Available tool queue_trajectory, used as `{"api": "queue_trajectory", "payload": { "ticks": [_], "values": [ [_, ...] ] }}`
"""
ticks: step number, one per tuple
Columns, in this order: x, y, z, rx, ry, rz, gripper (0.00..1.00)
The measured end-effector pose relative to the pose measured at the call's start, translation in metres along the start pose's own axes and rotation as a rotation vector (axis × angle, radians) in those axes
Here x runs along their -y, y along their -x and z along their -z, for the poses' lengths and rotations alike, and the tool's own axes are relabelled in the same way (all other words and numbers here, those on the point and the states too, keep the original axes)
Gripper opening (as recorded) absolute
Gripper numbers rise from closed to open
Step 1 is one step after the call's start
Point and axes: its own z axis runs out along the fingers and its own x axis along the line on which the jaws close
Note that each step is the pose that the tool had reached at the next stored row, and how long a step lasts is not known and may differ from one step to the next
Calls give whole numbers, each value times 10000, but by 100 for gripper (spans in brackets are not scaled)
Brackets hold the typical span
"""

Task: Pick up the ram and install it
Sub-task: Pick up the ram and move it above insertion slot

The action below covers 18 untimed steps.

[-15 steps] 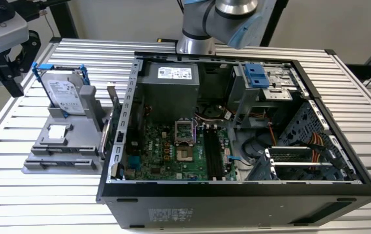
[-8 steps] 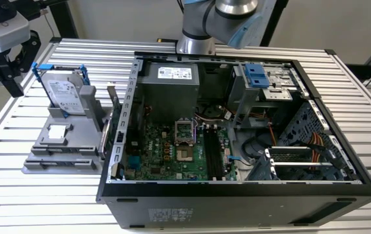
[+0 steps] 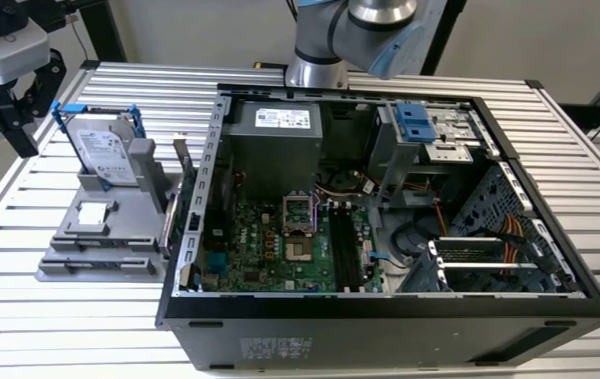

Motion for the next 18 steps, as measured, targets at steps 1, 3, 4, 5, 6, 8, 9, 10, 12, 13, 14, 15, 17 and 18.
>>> {"api": "queue_trajectory", "payload": {
  "ticks": [1, 3, 4, 5, 6, 8, 9, 10, 12, 13, 14, 15, 17, 18],
  "values": [
    [0, 0, 0, -1, 0, 11, 0],
    [0, 0, 0, -1, 0, 34, 0],
    [0, 0, 0, -2, 0, 46, 0],
    [0, 0, 0, -3, 0, 56, 0],
    [0, 0, 0, -3, -1, 66, 0],
    [0, 0, 0, -5, -1, 87, 0],
    [0, 0, 0, -5, -1, 98, 0],
    [0, 0, 0, -5, -1, 109, 0],
    [0, 0, 0, -6, -1, 128, 0],
    [0, 0, 0, -6, -1, 136, 0],
    [0, 0, 0, -7, -1, 144, 0],
    [0, 0, 0, -7, -1, 152, 0],
    [0, 0, 0, -8, -1, 172, 0],
    [0, 0, 0, -9, -1, 184, 0]
  ]
}}
